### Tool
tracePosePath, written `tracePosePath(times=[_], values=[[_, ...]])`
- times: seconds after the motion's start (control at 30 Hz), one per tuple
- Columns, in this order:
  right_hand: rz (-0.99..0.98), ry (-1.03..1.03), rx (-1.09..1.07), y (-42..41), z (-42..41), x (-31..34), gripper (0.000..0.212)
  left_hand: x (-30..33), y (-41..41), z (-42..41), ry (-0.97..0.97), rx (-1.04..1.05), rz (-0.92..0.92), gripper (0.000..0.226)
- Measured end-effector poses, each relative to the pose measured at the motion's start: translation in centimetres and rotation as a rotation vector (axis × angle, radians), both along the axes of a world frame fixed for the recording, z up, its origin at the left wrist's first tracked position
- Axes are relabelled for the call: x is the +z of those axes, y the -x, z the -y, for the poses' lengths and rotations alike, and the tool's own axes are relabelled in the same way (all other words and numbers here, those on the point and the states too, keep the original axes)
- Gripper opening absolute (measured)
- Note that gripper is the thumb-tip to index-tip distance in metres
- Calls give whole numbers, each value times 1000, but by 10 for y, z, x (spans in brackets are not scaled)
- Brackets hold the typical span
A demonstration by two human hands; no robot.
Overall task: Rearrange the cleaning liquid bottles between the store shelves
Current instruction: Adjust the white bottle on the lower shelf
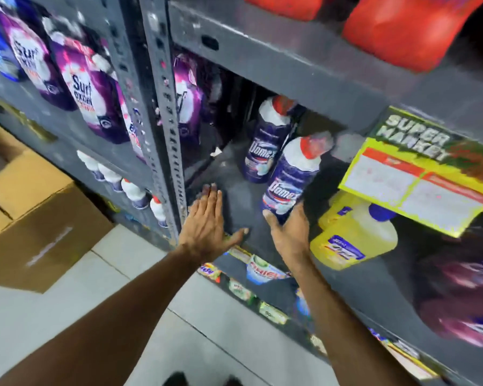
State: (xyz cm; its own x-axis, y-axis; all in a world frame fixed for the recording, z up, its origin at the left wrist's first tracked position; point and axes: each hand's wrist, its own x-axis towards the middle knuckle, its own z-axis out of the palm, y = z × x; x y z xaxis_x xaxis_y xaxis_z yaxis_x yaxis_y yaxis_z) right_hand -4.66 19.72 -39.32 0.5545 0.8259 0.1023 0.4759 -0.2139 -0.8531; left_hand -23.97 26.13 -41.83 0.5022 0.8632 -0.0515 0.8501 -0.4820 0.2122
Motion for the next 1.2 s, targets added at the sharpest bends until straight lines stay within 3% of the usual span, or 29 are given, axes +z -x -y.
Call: tracePosePath(times=[0.47, 1.2], values=[[-99, -25, 27, 41, -34, -11, 48, 9, 1, -1, 12, -42, -114, 123], [-76, -77, 24, 60, -42, -11, 65, 6, 2, 0, -12, -47, -153, 125]])
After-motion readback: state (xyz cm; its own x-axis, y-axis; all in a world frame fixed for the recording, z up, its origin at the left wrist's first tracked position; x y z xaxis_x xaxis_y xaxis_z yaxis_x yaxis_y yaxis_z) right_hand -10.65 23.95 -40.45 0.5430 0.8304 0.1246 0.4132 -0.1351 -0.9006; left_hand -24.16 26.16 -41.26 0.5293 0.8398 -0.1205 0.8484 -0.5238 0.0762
